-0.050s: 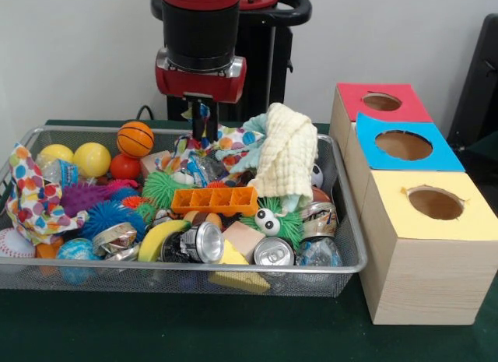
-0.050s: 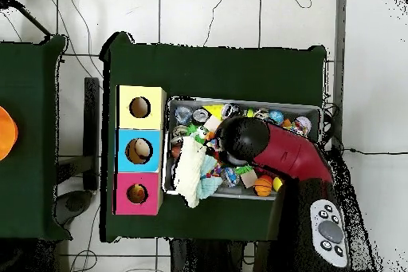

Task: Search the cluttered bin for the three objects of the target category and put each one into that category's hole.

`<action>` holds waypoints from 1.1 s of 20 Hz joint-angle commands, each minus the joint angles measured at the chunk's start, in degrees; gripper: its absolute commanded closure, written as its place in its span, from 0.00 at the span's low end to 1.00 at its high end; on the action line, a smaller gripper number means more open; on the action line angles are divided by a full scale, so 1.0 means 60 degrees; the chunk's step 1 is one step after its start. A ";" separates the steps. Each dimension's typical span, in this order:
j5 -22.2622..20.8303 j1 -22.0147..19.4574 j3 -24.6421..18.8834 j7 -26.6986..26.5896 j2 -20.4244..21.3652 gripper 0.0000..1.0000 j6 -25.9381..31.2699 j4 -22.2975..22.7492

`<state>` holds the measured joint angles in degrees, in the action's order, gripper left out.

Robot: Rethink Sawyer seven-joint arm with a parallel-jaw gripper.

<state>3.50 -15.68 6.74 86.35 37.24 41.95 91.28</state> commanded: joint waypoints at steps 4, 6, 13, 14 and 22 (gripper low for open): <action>0.0820 0.0394 -0.0135 0.2885 -0.0157 1.00 -0.0278 0.1241; 0.0906 0.0480 -0.0096 0.2969 -0.0116 1.00 -0.0329 0.1333; 0.1227 0.0842 0.0057 0.3332 -0.0017 1.00 -0.0393 0.1492; 0.1270 0.0864 0.0076 0.3340 -0.0014 1.00 -0.0405 0.1504; 0.1525 0.0934 0.0049 0.3395 -0.0141 1.00 -0.0678 0.1569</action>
<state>9.63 -10.06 8.02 91.30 37.41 41.79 95.90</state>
